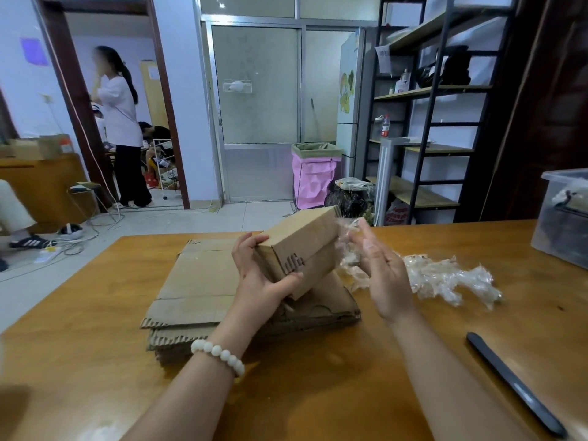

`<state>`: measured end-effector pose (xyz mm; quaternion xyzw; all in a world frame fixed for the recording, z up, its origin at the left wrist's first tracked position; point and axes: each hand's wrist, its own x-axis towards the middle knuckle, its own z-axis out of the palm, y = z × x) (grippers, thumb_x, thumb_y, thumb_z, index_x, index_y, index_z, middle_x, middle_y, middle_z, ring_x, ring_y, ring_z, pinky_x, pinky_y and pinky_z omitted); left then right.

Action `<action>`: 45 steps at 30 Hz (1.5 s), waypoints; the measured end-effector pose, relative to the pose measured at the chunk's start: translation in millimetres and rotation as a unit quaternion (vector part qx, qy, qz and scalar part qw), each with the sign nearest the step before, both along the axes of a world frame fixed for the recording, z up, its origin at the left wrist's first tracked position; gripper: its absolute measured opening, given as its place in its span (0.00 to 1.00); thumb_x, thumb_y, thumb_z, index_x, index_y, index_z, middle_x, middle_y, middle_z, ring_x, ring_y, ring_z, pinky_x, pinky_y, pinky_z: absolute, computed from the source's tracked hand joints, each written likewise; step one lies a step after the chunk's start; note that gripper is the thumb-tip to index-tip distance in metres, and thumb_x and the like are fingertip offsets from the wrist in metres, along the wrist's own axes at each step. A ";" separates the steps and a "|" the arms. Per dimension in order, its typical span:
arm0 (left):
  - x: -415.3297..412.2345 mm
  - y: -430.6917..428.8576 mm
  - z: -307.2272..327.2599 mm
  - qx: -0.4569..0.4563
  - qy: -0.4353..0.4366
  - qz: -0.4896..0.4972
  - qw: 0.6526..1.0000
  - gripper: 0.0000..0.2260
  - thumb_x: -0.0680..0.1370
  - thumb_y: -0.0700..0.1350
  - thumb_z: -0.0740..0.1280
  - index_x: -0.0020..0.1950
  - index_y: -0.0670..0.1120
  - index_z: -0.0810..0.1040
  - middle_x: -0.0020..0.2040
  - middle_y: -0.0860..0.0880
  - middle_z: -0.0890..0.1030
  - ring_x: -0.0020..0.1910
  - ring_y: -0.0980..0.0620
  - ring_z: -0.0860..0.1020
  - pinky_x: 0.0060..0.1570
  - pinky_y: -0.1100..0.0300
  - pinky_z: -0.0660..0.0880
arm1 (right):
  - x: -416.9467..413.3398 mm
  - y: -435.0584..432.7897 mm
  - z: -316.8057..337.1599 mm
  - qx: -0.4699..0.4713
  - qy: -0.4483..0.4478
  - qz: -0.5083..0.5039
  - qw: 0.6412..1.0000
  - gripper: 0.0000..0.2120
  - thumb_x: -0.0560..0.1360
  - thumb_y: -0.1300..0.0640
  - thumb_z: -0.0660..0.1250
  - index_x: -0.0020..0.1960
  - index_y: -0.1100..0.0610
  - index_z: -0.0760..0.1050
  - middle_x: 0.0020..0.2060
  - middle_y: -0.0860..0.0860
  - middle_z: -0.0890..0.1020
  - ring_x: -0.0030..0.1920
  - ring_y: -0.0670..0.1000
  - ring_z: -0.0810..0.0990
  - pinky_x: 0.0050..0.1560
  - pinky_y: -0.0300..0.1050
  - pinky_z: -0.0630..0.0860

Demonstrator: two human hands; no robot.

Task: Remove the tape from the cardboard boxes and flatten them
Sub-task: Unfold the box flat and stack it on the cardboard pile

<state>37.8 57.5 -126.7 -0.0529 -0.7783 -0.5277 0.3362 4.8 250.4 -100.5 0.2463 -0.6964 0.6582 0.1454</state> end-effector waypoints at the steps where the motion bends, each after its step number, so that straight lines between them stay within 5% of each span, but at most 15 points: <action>1: -0.2 0.2 -0.2 0.004 0.001 0.003 1.000 0.31 0.59 0.58 0.70 0.59 0.58 0.61 0.67 0.49 0.58 0.70 0.45 0.61 0.71 0.43 0.64 | -0.6 -0.3 0.6 -0.033 0.001 -0.041 0.999 0.15 0.83 0.53 0.49 0.65 0.45 0.68 0.52 0.39 0.78 0.43 0.28 0.76 0.40 0.26 0.73; 4: -0.9 -0.2 0.2 0.013 0.006 0.009 1.000 0.32 0.59 0.58 0.70 0.59 0.59 0.61 0.66 0.50 0.58 0.70 0.45 0.62 0.69 0.42 0.66 | -0.7 3.5 2.8 -0.167 0.009 -0.195 0.966 0.19 0.83 0.51 0.49 0.49 0.51 0.78 0.40 0.47 0.81 0.35 0.40 0.79 0.32 0.31 0.74; 7: -0.8 0.3 0.1 0.008 0.002 0.001 1.000 0.32 0.59 0.59 0.70 0.59 0.58 0.60 0.66 0.51 0.57 0.70 0.46 0.61 0.70 0.43 0.66 | -7.8 18.2 6.9 -0.250 -0.043 -0.257 0.933 0.14 0.83 0.55 0.52 0.44 0.53 0.74 0.38 0.49 0.78 0.38 0.47 0.77 0.37 0.41 0.76; 11: -0.1 -0.4 -1.7 -0.022 0.007 -0.010 1.000 0.32 0.59 0.59 0.70 0.60 0.60 0.60 0.67 0.53 0.55 0.69 0.55 0.58 0.72 0.49 0.65 | -22.1 21.9 -0.2 -0.083 -0.179 -0.147 0.969 0.09 0.79 0.62 0.60 0.57 0.57 0.74 0.45 0.50 0.78 0.42 0.49 0.78 0.41 0.43 0.78; 16: 0.4 3.4 -4.6 -0.049 0.011 -0.022 0.998 0.31 0.60 0.60 0.69 0.59 0.59 0.61 0.67 0.56 0.54 0.63 0.68 0.57 0.66 0.72 0.62 | -12.2 7.1 0.3 0.028 -0.065 -0.028 0.997 0.16 0.71 0.57 0.71 0.57 0.51 0.73 0.48 0.48 0.77 0.42 0.46 0.77 0.35 0.34 0.77; 19: -0.4 4.5 -8.1 -0.081 0.019 -0.018 0.996 0.29 0.61 0.59 0.70 0.58 0.59 0.62 0.67 0.56 0.53 0.65 0.67 0.55 0.67 0.73 0.59 | -10.8 -2.7 -2.8 0.062 -0.030 -0.065 0.996 0.21 0.69 0.55 0.74 0.58 0.48 0.70 0.50 0.45 0.76 0.43 0.47 0.76 0.39 0.34 0.76; 23: -1.2 4.8 -10.3 -0.104 0.022 -0.018 0.994 0.29 0.62 0.59 0.71 0.58 0.60 0.62 0.67 0.60 0.53 0.68 0.63 0.55 0.69 0.67 0.60 | -14.8 -13.5 -13.9 0.052 0.003 -0.149 0.987 0.13 0.71 0.53 0.73 0.51 0.51 0.72 0.49 0.50 0.77 0.45 0.46 0.77 0.46 0.42 0.77; 27: 1.0 4.7 -8.7 -0.091 0.014 -0.027 0.995 0.29 0.63 0.53 0.74 0.58 0.59 0.63 0.68 0.58 0.54 0.67 0.67 0.55 0.64 0.79 0.57 | -18.9 -9.3 -13.3 0.006 -0.017 -0.183 0.983 0.07 0.76 0.56 0.68 0.42 0.52 0.71 0.41 0.50 0.78 0.43 0.51 0.77 0.45 0.46 0.76; 30: 0.3 1.4 -7.1 -0.063 0.012 -0.037 0.997 0.30 0.64 0.49 0.77 0.58 0.60 0.63 0.68 0.57 0.55 0.66 0.65 0.57 0.70 0.65 0.62 | -23.3 -7.6 -13.0 -0.042 -0.105 -0.180 0.977 0.09 0.77 0.59 0.67 0.40 0.53 0.69 0.38 0.50 0.75 0.42 0.52 0.75 0.46 0.50 0.75; 33: 2.0 -2.5 -2.1 0.003 -0.006 -0.052 0.999 0.30 0.61 0.55 0.74 0.57 0.69 0.63 0.68 0.56 0.59 0.71 0.50 0.61 0.67 0.45 0.70 | -27.8 -6.3 -8.1 -0.248 -0.227 -0.081 0.938 0.09 0.76 0.67 0.64 0.42 0.57 0.67 0.37 0.53 0.73 0.37 0.51 0.75 0.43 0.46 0.78; 36: 2.8 -4.1 0.5 0.050 -0.010 -0.053 0.997 0.29 0.60 0.55 0.75 0.54 0.71 0.64 0.68 0.49 0.62 0.69 0.47 0.65 0.63 0.43 0.74 | -26.0 -4.9 0.5 -0.398 -0.306 0.008 0.865 0.07 0.76 0.71 0.60 0.44 0.60 0.67 0.36 0.55 0.73 0.33 0.50 0.77 0.28 0.34 0.75; 39: 3.5 0.7 1.9 0.111 -0.016 -0.055 0.992 0.27 0.59 0.54 0.75 0.52 0.71 0.67 0.67 0.44 0.65 0.67 0.46 0.68 0.59 0.43 0.77 | -23.1 -8.7 2.9 -0.439 -0.324 0.001 0.838 0.06 0.77 0.70 0.59 0.43 0.61 0.68 0.39 0.57 0.73 0.33 0.51 0.77 0.27 0.35 0.76; 43: 5.8 6.5 4.7 0.176 -0.041 -0.068 0.981 0.27 0.60 0.52 0.77 0.51 0.70 0.68 0.65 0.41 0.69 0.65 0.43 0.71 0.54 0.43 0.79 | -24.6 -11.9 4.0 -0.372 -0.265 -0.093 0.885 0.05 0.78 0.69 0.58 0.47 0.60 0.67 0.38 0.53 0.72 0.34 0.48 0.74 0.35 0.38 0.77; 45: 4.2 7.9 4.3 0.214 -0.052 -0.087 0.972 0.28 0.65 0.44 0.78 0.52 0.68 0.68 0.63 0.42 0.71 0.62 0.40 0.74 0.43 0.50 0.81 | -25.4 -11.7 4.3 -0.305 -0.216 -0.147 0.916 0.05 0.78 0.68 0.59 0.51 0.60 0.67 0.39 0.52 0.73 0.33 0.46 0.75 0.39 0.39 0.74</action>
